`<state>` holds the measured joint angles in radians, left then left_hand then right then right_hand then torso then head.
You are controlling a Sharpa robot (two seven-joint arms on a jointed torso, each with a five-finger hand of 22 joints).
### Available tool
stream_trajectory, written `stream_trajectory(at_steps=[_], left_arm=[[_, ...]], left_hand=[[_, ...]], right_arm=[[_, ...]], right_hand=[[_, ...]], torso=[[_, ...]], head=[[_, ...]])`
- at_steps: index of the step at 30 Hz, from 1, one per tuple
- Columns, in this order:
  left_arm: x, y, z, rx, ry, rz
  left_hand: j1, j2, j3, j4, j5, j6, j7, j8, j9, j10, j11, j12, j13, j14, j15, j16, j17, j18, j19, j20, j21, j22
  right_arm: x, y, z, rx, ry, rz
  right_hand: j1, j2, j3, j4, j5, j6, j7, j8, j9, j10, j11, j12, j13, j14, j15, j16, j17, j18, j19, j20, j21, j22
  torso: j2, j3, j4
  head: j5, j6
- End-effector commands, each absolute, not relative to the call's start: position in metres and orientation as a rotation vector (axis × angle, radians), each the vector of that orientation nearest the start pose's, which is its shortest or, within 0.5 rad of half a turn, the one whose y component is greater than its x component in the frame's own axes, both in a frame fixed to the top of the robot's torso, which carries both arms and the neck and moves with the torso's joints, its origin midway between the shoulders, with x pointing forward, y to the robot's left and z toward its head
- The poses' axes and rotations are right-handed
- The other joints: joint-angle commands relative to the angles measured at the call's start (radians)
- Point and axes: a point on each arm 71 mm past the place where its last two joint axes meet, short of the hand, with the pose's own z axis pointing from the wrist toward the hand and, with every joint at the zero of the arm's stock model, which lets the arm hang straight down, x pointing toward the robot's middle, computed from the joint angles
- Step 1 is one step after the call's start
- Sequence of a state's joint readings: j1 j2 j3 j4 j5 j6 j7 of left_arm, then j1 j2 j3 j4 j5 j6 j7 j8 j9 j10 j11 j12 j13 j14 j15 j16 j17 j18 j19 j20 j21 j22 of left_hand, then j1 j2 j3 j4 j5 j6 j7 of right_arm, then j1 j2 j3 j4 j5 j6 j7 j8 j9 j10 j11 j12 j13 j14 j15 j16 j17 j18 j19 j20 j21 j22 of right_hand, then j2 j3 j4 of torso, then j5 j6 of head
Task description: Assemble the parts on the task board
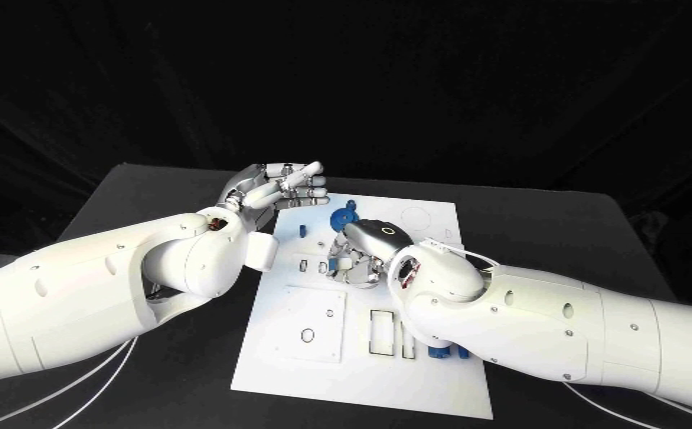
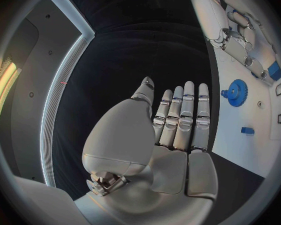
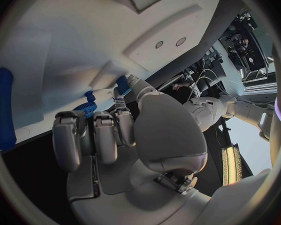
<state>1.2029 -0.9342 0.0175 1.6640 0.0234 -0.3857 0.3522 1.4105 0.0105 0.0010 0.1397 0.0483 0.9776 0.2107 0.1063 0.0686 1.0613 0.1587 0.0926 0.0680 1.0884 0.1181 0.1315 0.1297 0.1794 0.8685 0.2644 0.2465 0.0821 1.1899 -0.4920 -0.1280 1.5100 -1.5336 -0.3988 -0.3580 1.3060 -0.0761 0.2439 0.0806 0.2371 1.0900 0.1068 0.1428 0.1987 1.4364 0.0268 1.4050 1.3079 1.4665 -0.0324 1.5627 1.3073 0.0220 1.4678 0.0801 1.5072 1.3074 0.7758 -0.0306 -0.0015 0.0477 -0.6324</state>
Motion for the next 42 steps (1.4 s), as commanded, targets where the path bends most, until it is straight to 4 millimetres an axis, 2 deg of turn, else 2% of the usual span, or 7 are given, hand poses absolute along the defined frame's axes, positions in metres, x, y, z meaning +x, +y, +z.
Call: stream_trajectory(at_steps=[1, 16, 30, 35, 40, 41, 42], left_arm=[[0.471, 0.216, -0.148, -1.157, 1.376, -1.567], [0.471, 0.216, -0.148, -1.159, 1.378, -1.563], [0.473, 0.216, -0.150, -1.141, 1.426, -1.539], [0.474, 0.217, -0.157, -1.011, 1.589, -1.454], [0.476, 0.220, -0.165, -0.885, 1.754, -1.325], [0.476, 0.220, -0.167, -0.854, 1.799, -1.291], [0.477, 0.220, -0.168, -0.826, 1.836, -1.261]], left_hand=[[0.004, 0.004, -0.002, -0.007, 0.003, 0.001, 0.006, -0.004, -0.001, 0.001, 0.007, -0.005, 0.000, 0.000, 0.009, -0.004, 0.002, 0.005, -0.002, 0.007, -0.006, -0.001], [0.004, 0.005, -0.003, -0.008, 0.003, 0.002, 0.005, -0.006, 0.000, 0.003, 0.007, -0.006, 0.001, 0.001, 0.008, -0.006, 0.003, 0.005, -0.002, 0.007, -0.006, -0.002], [0.006, 0.005, -0.010, -0.016, 0.004, 0.010, 0.003, -0.012, 0.000, 0.011, 0.004, -0.013, 0.001, 0.035, 0.000, 0.001, 0.014, 0.007, 0.040, -0.007, 0.017, 0.005], [0.000, 0.003, -0.024, -0.015, 0.008, 0.074, -0.028, 0.010, 0.012, 0.120, -0.039, 0.028, 0.023, 0.180, -0.051, 0.071, 0.060, 0.008, 0.142, -0.050, 0.079, 0.029], [-0.007, 0.003, -0.033, -0.003, 0.013, 0.137, -0.083, 0.037, 0.030, 0.263, -0.103, 0.100, 0.067, 0.388, -0.124, 0.241, 0.166, 0.007, 0.304, -0.132, 0.192, 0.081], [-0.015, 0.000, -0.038, 0.003, 0.012, 0.146, -0.091, 0.041, 0.035, 0.285, -0.114, 0.118, 0.082, 0.416, -0.137, 0.307, 0.213, 0.006, 0.338, -0.150, 0.223, 0.096], [-0.035, -0.002, -0.050, 0.021, 0.001, 0.152, -0.100, 0.045, 0.045, 0.294, -0.122, 0.146, 0.113, 0.411, -0.154, 0.514, 0.395, 0.002, 0.381, -0.180, 0.277, 0.126]], right_arm=[[0.451, -0.042, -0.217, -0.236, 1.724, 0.685], [0.452, -0.043, -0.216, -0.213, 1.717, 0.707], [0.448, -0.052, -0.207, -0.165, 1.635, 0.777], [0.444, -0.072, -0.187, -0.124, 1.560, 0.919], [0.448, -0.112, -0.162, -0.027, 1.561, 1.028], [0.450, -0.121, -0.158, 0.003, 1.571, 1.039], [0.451, -0.129, -0.154, 0.028, 1.578, 1.044]], right_hand=[[-0.014, -0.003, -0.004, 0.004, -0.003, -0.006, 0.004, -0.006, -0.005, -0.004, 0.004, -0.007, 0.084, 0.101, -0.004, 0.002, 0.248, -0.001, 0.050, -0.007, -0.007, 0.198], [-0.050, -0.047, -0.030, 0.022, -0.002, -0.077, 0.035, -0.050, -0.025, -0.041, 0.032, -0.045, 0.048, 0.099, 0.020, -0.001, 0.242, 0.004, 0.037, 0.012, -0.025, 0.185], [-0.028, -0.076, -0.244, 0.137, -0.086, -0.133, 0.055, -0.074, -0.034, -0.070, 0.052, -0.061, 0.029, 0.097, 0.038, -0.006, 0.232, 0.010, 0.025, 0.033, -0.049, 0.171], [0.041, -0.040, -0.239, 0.145, -0.075, -0.140, 0.056, -0.071, -0.034, -0.077, 0.054, -0.065, 0.023, 0.091, 0.040, -0.016, 0.211, 0.019, 0.002, 0.034, -0.084, 0.145], [0.064, -0.016, -0.231, 0.136, -0.058, -0.114, 0.049, -0.055, -0.027, -0.082, 0.047, -0.070, 0.018, 0.086, 0.035, -0.024, 0.193, 0.026, -0.014, 0.031, -0.109, 0.127], [0.065, -0.014, -0.232, 0.135, -0.051, -0.111, 0.048, -0.053, -0.026, -0.083, 0.046, -0.071, 0.016, 0.085, 0.034, -0.026, 0.190, 0.026, -0.016, 0.030, -0.113, 0.125], [0.065, -0.012, -0.234, 0.135, -0.039, -0.109, 0.047, -0.052, -0.026, -0.084, 0.045, -0.072, 0.015, 0.085, 0.032, -0.027, 0.188, 0.027, -0.016, 0.029, -0.114, 0.124]], torso=[[0.000, -0.0002, 0.0000], [0.000, -0.0001, -0.0001], [-0.002, 0.0004, 0.0002], [-0.007, 0.0023, -0.0017], [-0.021, 0.0054, -0.0045], [-0.024, 0.0061, -0.0055], [-0.029, 0.0074, -0.0071]], head=[[-0.001, 0.001], [-0.003, 0.002], [-0.006, 0.005], [-0.002, 0.007], [0.005, 0.004], [0.008, 0.003], [0.010, 0.000]])
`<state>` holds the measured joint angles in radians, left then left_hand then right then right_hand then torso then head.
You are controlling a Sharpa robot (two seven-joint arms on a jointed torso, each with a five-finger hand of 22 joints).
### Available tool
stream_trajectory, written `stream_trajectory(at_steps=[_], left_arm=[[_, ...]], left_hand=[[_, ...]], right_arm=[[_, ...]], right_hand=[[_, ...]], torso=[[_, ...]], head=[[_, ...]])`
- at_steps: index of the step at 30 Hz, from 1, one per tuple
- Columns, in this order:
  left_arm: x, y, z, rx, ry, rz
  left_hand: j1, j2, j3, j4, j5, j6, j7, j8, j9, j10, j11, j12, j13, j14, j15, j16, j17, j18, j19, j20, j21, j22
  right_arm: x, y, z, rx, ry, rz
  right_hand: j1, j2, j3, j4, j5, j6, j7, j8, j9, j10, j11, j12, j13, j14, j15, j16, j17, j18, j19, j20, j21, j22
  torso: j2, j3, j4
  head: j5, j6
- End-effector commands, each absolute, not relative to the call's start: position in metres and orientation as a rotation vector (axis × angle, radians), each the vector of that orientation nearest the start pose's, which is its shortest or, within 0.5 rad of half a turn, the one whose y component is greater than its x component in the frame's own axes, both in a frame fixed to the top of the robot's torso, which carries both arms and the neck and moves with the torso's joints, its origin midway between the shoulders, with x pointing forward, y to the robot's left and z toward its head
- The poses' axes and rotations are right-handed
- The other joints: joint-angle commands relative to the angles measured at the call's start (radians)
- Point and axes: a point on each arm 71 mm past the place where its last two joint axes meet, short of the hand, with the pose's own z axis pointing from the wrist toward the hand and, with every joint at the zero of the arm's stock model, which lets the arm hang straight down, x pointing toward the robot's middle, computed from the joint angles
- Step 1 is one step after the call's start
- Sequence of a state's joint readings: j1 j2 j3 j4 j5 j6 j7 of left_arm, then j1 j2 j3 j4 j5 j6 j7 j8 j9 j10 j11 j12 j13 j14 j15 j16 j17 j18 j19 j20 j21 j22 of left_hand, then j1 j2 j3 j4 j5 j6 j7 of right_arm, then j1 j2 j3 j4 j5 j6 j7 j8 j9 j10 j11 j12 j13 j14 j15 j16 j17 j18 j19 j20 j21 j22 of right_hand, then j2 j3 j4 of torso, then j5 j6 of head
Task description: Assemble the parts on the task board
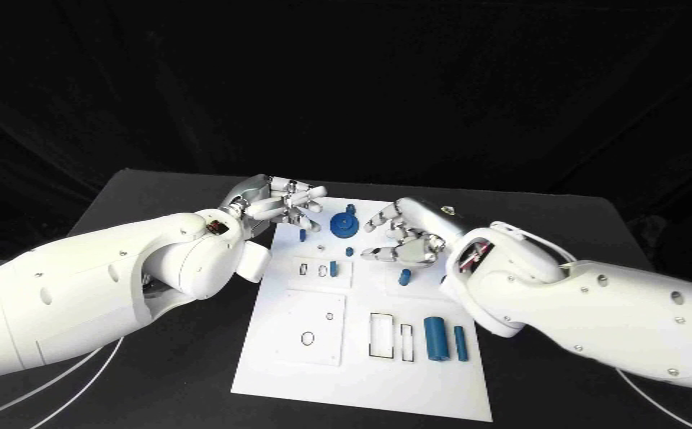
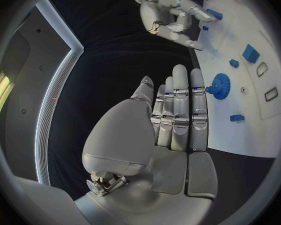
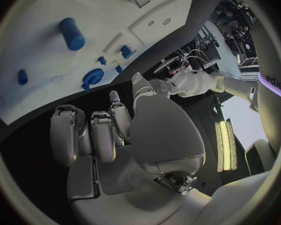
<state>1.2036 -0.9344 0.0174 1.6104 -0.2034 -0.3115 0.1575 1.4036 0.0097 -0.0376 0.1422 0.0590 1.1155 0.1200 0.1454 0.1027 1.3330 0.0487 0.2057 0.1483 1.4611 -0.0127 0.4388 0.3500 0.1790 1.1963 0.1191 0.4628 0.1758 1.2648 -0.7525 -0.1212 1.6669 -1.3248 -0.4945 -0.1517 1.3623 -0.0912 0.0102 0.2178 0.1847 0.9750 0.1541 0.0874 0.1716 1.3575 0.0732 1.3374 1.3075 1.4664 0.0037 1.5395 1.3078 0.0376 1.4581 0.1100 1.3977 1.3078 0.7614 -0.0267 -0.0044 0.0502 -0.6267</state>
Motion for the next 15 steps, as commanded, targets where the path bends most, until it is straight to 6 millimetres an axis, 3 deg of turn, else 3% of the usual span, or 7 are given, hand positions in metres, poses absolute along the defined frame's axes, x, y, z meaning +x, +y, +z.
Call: stream_trajectory(at_steps=[1, 3, 4, 7, 9, 13, 15], left_arm=[[0.478, 0.220, -0.168, -0.785, 1.878, -1.219], [0.482, 0.219, -0.168, -0.667, 1.973, -1.092], [0.483, 0.219, -0.168, -0.616, 2.017, -1.032], [0.487, 0.216, -0.167, -0.465, 2.106, -0.863], [0.491, 0.212, -0.165, -0.381, 2.149, -0.755], [0.499, 0.206, -0.161, -0.307, 2.190, -0.624], [0.503, 0.201, -0.159, -0.274, 2.205, -0.556]], left_hand=[[-0.044, 0.003, -0.016, 0.032, -0.006, 0.018, -0.019, 0.011, 0.018, 0.035, -0.011, 0.057, 0.055, 0.050, -0.023, 0.365, 0.335, 0.003, 0.061, -0.043, 0.085, 0.047], [-0.057, 0.005, -0.020, 0.048, 0.001, 0.027, -0.032, 0.038, 0.054, 0.035, -0.031, 0.163, 0.160, 0.050, -0.036, 0.754, 0.747, 0.002, 0.088, -0.072, 0.199, 0.118], [-0.057, 0.015, -0.015, 0.056, 0.017, 0.022, -0.040, 0.051, 0.073, 0.009, -0.032, 0.211, 0.211, 0.053, -0.043, 0.853, 0.859, 0.002, 0.086, -0.079, 0.245, 0.149], [-0.067, 0.015, -0.017, 0.079, -0.006, 0.000, -0.040, 0.088, 0.124, -0.049, -0.039, 0.324, 0.328, 0.046, -0.047, 0.927, 0.950, -0.001, 0.044, -0.079, 0.318, 0.203], [-0.089, 0.011, -0.029, 0.100, -0.009, 0.002, -0.045, 0.114, 0.149, -0.055, -0.045, 0.372, 0.370, 0.057, -0.049, 0.967, 1.002, -0.027, 0.116, -0.085, 0.484, 0.421], [-0.105, 0.009, -0.046, 0.128, -0.007, -0.015, -0.051, 0.166, 0.203, -0.078, -0.051, 0.474, 0.464, 0.066, -0.055, 1.009, 1.058, -0.056, 0.176, -0.094, 0.649, 0.638], [-0.110, 0.009, -0.054, 0.137, -0.007, -0.026, -0.056, 0.198, 0.235, -0.059, -0.057, 0.588, 0.578, 0.066, -0.059, 1.012, 1.063, -0.070, 0.201, -0.098, 0.724, 0.742]], right_arm=[[0.452, -0.140, -0.149, 0.059, 1.581, 1.046], [0.455, -0.163, -0.140, 0.120, 1.583, 1.038], [0.456, -0.172, -0.137, 0.141, 1.583, 1.031], [0.456, -0.192, -0.131, 0.185, 1.582, 1.013], [0.456, -0.202, -0.128, 0.209, 1.581, 1.002], [0.457, -0.213, -0.126, 0.237, 1.580, 0.985], [0.457, -0.216, -0.126, 0.247, 1.580, 0.978]], right_hand=[[0.009, 0.004, -0.001, -0.003, 0.018, 0.007, -0.001, 0.005, 0.002, -0.005, -0.002, -0.005, 0.015, 0.085, -0.004, -0.004, 0.188, 0.011, -0.007, -0.002, -0.005, 0.123], [0.009, 0.005, -0.003, -0.003, 0.025, 0.009, -0.002, 0.007, 0.003, -0.005, -0.003, -0.005, 0.015, 0.085, -0.005, -0.005, 0.187, 0.011, -0.006, -0.003, -0.005, 0.124], [0.008, 0.006, -0.003, -0.003, 0.026, 0.010, -0.002, 0.007, 0.003, -0.005, -0.003, -0.005, 0.015, 0.085, -0.005, -0.005, 0.187, 0.011, -0.006, -0.003, -0.005, 0.124], [0.008, 0.006, -0.005, -0.003, 0.028, 0.013, -0.003, 0.009, 0.004, -0.004, -0.004, -0.005, 0.015, 0.084, -0.006, -0.006, 0.184, 0.011, -0.006, -0.004, -0.006, 0.124], [0.008, 0.006, -0.005, -0.004, 0.029, 0.013, -0.004, 0.009, 0.004, -0.004, -0.004, -0.004, 0.016, 0.084, -0.006, -0.006, 0.184, 0.011, -0.006, -0.004, -0.006, 0.124], [0.008, 0.006, -0.006, -0.004, 0.030, 0.015, -0.004, 0.010, 0.005, -0.004, -0.005, -0.005, 0.015, 0.083, -0.007, -0.007, 0.182, 0.011, -0.007, -0.004, -0.008, 0.122], [0.008, 0.006, -0.006, -0.005, 0.031, 0.015, -0.005, 0.011, 0.005, -0.005, -0.005, -0.006, 0.014, 0.083, -0.007, -0.008, 0.180, 0.012, -0.008, -0.004, -0.010, 0.121]], torso=[[-0.017, 0.0044, -0.0052], [-0.024, 0.0075, -0.0074], [-0.026, 0.0084, -0.0078], [-0.032, 0.0114, -0.0120], [-0.036, 0.0139, -0.0118], [-0.040, 0.0180, -0.0123], [-0.042, 0.0205, -0.0122]], head=[[0.008, -0.006], [0.012, -0.012], [0.014, -0.013], [0.015, -0.017], [0.019, -0.021], [0.024, -0.026], [0.025, -0.029]])
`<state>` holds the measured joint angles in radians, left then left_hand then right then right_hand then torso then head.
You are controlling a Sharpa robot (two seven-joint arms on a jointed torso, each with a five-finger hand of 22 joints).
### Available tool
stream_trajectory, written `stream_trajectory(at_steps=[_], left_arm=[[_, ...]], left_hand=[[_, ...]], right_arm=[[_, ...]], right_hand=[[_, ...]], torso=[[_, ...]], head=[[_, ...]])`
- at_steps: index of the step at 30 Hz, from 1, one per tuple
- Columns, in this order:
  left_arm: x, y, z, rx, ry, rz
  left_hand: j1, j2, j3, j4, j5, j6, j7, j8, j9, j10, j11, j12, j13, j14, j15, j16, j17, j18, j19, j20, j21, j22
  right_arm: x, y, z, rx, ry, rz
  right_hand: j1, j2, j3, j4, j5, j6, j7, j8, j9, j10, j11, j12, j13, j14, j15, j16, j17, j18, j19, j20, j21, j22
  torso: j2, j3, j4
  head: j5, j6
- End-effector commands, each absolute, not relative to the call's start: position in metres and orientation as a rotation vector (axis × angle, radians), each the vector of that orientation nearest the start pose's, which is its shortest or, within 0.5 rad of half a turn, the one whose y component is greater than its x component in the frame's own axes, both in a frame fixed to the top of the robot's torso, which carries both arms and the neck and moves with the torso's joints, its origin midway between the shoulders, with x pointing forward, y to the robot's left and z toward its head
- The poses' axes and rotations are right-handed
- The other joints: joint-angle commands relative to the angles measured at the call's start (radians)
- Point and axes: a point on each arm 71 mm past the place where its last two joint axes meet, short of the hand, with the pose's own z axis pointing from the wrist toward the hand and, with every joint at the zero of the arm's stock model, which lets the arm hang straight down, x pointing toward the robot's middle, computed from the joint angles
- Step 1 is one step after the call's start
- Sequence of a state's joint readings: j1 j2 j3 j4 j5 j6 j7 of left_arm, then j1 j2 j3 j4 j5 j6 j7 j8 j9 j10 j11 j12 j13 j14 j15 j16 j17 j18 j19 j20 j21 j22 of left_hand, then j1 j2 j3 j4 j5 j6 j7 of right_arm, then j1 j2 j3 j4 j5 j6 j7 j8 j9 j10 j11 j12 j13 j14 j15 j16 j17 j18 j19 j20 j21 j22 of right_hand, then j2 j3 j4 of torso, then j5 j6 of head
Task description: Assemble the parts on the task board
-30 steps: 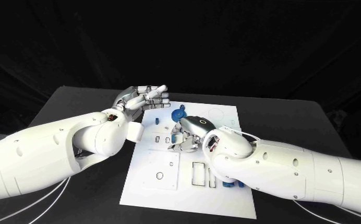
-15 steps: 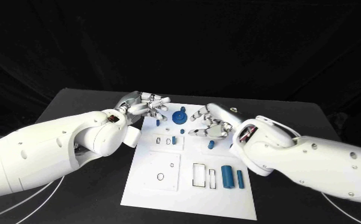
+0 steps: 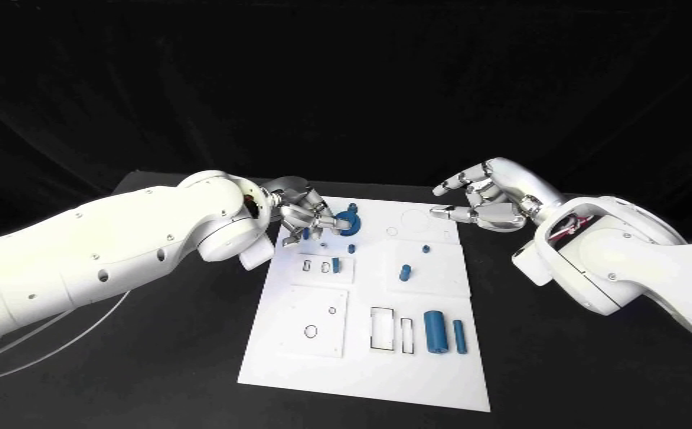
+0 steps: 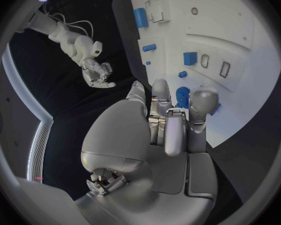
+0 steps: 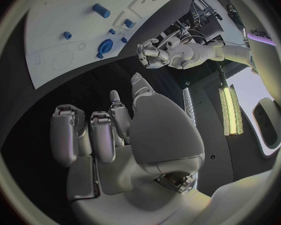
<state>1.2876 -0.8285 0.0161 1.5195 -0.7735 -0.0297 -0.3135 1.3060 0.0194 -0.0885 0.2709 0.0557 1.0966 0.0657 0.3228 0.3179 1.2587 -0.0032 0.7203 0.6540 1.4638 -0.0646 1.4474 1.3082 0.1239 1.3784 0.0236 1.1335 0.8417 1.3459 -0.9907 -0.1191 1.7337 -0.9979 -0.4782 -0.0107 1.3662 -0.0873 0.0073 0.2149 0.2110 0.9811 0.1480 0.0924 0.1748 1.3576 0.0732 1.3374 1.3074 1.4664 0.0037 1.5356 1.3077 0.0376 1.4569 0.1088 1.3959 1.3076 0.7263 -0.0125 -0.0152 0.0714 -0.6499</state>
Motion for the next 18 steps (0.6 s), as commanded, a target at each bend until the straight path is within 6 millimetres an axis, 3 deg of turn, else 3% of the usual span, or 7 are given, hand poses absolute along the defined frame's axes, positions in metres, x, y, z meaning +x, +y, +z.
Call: stream_trajectory(at_steps=[1, 3, 5, 9, 18], left_arm=[[0.505, 0.198, -0.158, -0.260, 2.212, -0.525], [0.509, 0.193, -0.158, -0.242, 2.226, -0.473], [0.512, 0.187, -0.159, -0.224, 2.247, -0.416], [0.517, 0.178, -0.159, -0.200, 2.261, -0.329], [0.521, 0.162, -0.159, -0.157, 2.280, -0.256]], left_hand=[[-0.013, 0.002, -0.007, 0.010, -0.004, -0.024, -0.006, 0.045, 0.049, 0.018, -0.010, 0.139, 0.137, 0.063, -0.009, 0.004, 0.108, -0.021, 0.028, -0.007, 0.090, 0.124], [-0.024, 0.000, -0.019, 0.013, -0.004, -0.033, -0.010, 0.078, 0.084, 0.034, -0.012, 0.224, 0.224, 0.063, -0.013, 0.004, 0.110, -0.035, 0.049, -0.008, 0.150, 0.215], [-0.037, 0.002, -0.028, 0.015, -0.003, -0.043, -0.015, 0.102, 0.111, 0.042, -0.012, 0.273, 0.273, 0.063, -0.017, 0.004, 0.112, -0.044, 0.064, -0.011, 0.189, 0.274], [-0.069, 0.002, -0.052, 0.017, -0.004, -0.058, -0.015, 0.127, 0.142, 0.041, -0.017, 0.305, 0.306, 0.063, -0.018, 0.004, 0.113, -0.052, 0.079, -0.014, 0.226, 0.332], [-0.126, 0.005, -0.104, 0.020, -0.004, -0.079, -0.024, 0.178, 0.209, 0.055, -0.024, 0.369, 0.372, 0.064, -0.024, 0.002, 0.117, -0.062, 0.093, -0.019, 0.264, 0.393]], right_arm=[[0.457, -0.217, -0.126, 0.251, 1.580, 0.976], [0.458, -0.219, -0.125, 0.256, 1.580, 0.972], [0.458, -0.220, -0.125, 0.261, 1.580, 0.966], [0.459, -0.222, -0.125, 0.266, 1.580, 0.957], [0.460, -0.223, -0.126, 0.269, 1.584, 0.940]], right_hand=[[0.004, 0.002, -0.003, -0.002, 0.005, 0.009, 0.002, 0.006, 0.002, -0.005, -0.005, -0.006, 0.014, 0.083, -0.007, -0.005, 0.179, 0.012, -0.007, -0.003, -0.008, 0.121], [0.004, 0.002, -0.003, -0.002, 0.005, 0.009, 0.002, 0.006, 0.002, -0.005, -0.005, -0.006, 0.014, 0.083, -0.007, -0.005, 0.179, 0.012, -0.007, -0.003, -0.008, 0.121], [0.005, 0.002, -0.004, -0.002, 0.006, 0.009, 0.001, 0.006, 0.002, -0.006, -0.005, -0.007, 0.013, 0.082, -0.007, -0.006, 0.177, 0.013, -0.009, -0.003, -0.011, 0.119], [0.004, 0.002, -0.004, -0.002, 0.007, 0.009, 0.001, 0.006, 0.002, -0.007, -0.005, -0.008, 0.012, 0.081, -0.007, -0.008, 0.174, 0.013, -0.010, -0.003, -0.013, 0.117], [0.003, 0.002, -0.007, -0.003, 0.013, 0.010, 0.000, 0.007, 0.002, -0.006, -0.007, -0.008, 0.011, 0.081, -0.008, -0.009, 0.171, 0.014, -0.011, -0.005, -0.015, 0.116]], torso=[[-0.008, 0.0070, -0.0013], [-0.009, 0.0088, -0.0004], [-0.010, 0.0096, 0.0008], [-0.010, 0.0123, -0.0007], [-0.009, 0.0096, 0.0004]], head=[[0.004, -0.007], [0.005, -0.010], [0.006, -0.012], [0.008, -0.017], [0.005, -0.021]])
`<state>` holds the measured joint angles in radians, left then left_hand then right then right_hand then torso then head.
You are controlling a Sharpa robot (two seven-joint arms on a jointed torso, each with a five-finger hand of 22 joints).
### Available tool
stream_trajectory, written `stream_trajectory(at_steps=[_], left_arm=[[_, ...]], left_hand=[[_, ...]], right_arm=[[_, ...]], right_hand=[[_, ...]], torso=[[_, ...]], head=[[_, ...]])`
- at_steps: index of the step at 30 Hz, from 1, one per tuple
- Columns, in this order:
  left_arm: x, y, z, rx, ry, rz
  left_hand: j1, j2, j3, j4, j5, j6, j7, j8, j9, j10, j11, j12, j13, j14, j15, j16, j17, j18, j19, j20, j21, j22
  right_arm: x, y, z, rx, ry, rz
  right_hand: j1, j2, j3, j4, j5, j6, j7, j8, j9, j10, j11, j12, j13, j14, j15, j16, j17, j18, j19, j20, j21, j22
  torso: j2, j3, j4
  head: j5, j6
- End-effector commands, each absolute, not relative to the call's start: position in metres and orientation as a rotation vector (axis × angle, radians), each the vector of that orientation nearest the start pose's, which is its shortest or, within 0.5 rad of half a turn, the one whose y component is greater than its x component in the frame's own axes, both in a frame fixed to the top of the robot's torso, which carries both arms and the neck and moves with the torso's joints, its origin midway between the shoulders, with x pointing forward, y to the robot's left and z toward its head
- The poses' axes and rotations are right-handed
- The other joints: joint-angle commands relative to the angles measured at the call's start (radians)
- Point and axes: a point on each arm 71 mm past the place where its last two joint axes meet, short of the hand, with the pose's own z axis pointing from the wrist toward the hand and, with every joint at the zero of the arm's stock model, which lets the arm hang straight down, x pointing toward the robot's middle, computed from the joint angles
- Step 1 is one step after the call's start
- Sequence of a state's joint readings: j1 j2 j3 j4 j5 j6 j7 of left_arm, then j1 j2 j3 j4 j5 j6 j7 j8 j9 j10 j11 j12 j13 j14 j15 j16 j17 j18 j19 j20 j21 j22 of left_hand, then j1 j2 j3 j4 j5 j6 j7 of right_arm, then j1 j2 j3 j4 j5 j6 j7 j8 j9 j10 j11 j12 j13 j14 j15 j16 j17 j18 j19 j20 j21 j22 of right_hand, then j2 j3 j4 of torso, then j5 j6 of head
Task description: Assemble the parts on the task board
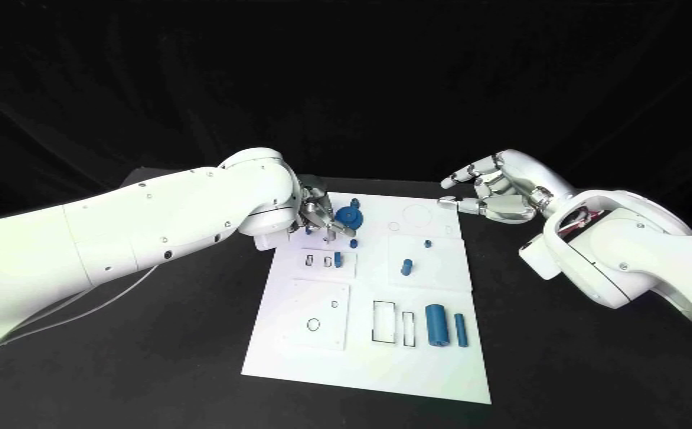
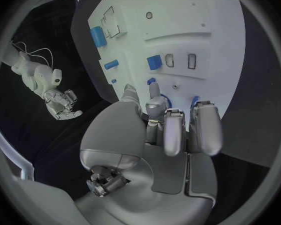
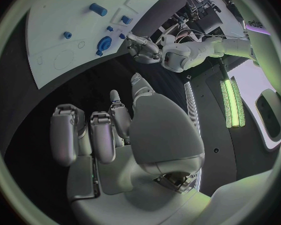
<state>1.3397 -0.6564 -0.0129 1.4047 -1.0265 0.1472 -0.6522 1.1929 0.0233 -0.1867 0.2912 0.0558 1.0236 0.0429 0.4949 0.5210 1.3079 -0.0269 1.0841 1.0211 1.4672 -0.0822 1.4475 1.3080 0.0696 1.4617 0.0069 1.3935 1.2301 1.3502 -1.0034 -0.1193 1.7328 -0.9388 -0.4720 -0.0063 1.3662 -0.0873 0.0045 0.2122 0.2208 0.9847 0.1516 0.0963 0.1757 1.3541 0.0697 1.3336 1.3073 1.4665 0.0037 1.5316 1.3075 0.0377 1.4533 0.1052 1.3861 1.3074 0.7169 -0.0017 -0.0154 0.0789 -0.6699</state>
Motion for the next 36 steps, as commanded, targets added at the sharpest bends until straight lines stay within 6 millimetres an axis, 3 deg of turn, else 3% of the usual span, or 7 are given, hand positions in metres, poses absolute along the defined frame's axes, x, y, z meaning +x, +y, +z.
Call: stream_trajectory(at_steps=[1, 22, 36], left_arm=[[0.521, 0.161, -0.160, -0.151, 2.283, -0.250], [0.527, 0.152, -0.174, -0.063, 2.359, -0.155], [0.524, 0.147, -0.179, -0.032, 2.401, -0.158]], left_hand=[[-0.019, 0.000, -0.010, 0.000, -0.004, -0.009, -0.001, 0.009, 0.011, 0.006, -0.001, 0.007, 0.008, 0.061, -0.007, 0.002, 0.117, -0.008, 0.009, -0.003, 0.006, 0.006], [-0.037, -0.011, -0.021, 0.001, -0.004, -0.021, 0.000, 0.016, 0.027, -0.002, 0.000, 0.004, 0.005, 0.060, -0.006, 0.000, 0.117, -0.010, 0.011, -0.003, 0.014, 0.020], [-0.021, 0.003, -0.014, -0.005, -0.004, -0.029, 0.001, 0.020, 0.040, -0.008, 0.001, 0.002, 0.004, 0.060, -0.005, -0.001, 0.117, -0.011, 0.011, -0.001, 0.019, 0.027]], right_arm=[[0.460, -0.224, -0.126, 0.269, 1.584, 0.939], [0.461, -0.227, -0.127, 0.276, 1.588, 0.923], [0.462, -0.227, -0.127, 0.277, 1.592, 0.920]], right_hand=[[0.003, 0.002, -0.004, 0.000, 0.004, 0.006, -0.003, 0.003, 0.002, -0.003, -0.003, -0.004, 0.012, 0.081, -0.008, -0.005, 0.172, 0.014, -0.007, -0.001, -0.005, 0.117], [0.001, 0.002, -0.007, 0.000, 0.011, 0.006, -0.004, 0.004, 0.002, -0.002, -0.004, -0.005, 0.011, 0.080, -0.009, -0.007, 0.169, 0.014, -0.008, -0.002, -0.008, 0.115], [-0.001, 0.003, -0.009, 0.001, 0.016, 0.006, -0.004, 0.004, 0.002, -0.002, -0.004, -0.005, 0.011, 0.080, -0.010, -0.008, 0.167, 0.015, -0.010, -0.003, -0.011, 0.113]], torso=[[0.001, -0.0013, 0.0008], [0.002, -0.0025, 0.0007], [0.002, -0.0021, 0.0015]], head=[[-0.003, -0.001], [-0.003, -0.014], [-0.002, -0.019]])
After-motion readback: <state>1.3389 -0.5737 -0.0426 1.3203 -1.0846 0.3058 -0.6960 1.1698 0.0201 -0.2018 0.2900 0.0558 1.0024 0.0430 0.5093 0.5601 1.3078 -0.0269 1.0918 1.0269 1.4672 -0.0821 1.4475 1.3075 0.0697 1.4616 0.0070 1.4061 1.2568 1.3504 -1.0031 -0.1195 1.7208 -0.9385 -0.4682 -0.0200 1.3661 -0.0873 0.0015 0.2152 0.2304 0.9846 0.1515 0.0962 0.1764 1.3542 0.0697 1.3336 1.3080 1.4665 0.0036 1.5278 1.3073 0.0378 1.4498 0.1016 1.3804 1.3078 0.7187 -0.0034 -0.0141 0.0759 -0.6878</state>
